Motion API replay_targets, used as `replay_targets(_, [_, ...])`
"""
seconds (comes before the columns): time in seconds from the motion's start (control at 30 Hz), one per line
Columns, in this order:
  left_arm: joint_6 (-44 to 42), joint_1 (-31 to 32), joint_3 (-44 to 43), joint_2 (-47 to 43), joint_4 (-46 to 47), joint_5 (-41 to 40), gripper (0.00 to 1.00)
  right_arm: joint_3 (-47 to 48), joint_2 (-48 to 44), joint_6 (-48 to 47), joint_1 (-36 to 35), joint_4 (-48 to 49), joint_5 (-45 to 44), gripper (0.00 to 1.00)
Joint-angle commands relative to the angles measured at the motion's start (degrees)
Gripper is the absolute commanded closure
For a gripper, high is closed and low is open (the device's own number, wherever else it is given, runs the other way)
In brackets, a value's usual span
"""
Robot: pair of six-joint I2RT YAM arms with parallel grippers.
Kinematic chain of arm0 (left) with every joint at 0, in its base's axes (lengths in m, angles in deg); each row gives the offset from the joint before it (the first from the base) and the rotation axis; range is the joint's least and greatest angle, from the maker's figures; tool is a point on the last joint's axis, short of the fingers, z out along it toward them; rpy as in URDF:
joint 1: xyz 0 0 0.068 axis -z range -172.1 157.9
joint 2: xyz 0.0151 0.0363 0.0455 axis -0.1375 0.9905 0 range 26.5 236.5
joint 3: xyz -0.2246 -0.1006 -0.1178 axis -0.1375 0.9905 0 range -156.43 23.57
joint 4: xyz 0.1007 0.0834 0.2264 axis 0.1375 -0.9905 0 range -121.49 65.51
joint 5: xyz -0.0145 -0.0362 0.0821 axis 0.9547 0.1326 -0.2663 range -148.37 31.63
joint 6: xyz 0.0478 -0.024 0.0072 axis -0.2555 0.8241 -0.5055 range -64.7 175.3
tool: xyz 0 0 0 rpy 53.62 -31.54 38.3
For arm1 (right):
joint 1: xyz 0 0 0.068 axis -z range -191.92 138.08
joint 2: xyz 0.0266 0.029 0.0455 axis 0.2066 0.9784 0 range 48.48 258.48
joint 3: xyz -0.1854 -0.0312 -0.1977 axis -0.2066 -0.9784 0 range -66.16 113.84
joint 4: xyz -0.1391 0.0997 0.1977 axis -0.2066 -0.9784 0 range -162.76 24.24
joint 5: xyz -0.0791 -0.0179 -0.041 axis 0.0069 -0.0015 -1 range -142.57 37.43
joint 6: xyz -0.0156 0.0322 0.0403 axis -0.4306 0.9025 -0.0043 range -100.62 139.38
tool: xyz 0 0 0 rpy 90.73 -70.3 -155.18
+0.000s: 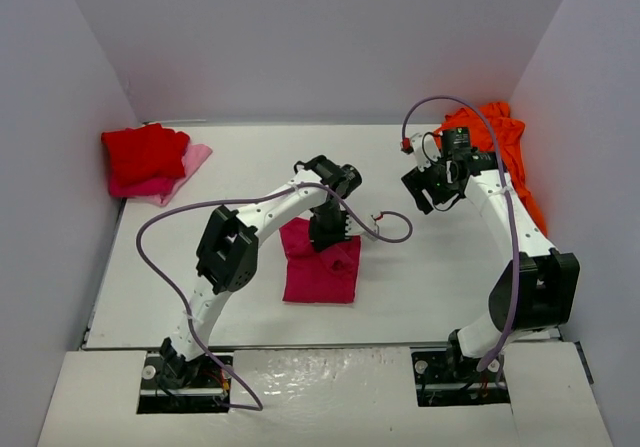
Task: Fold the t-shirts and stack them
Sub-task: Fold the long partially folded tshirt into a neat square
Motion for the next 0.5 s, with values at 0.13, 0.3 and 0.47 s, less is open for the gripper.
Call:
replay_targets(0.13, [-3.9,-2.5,-5.9,-1.4,-6.8,-0.6,1.00,0.2,1.0,-0.6,0.8,2.8,0.6,0.32])
replay_targets(0.3, [-3.9,-4.4,-9.7,0.9,-6.8,-0.6,1.00,0.5,1.8,-0.2,0.8,3.1,1.4,0.33])
replay_targets(0.47, [-2.8,-5.8,-13.6,2.9,-4.7,-2.7,0.92,-0.3,2.0,-0.3,0.8,3.4,1.0,0.32])
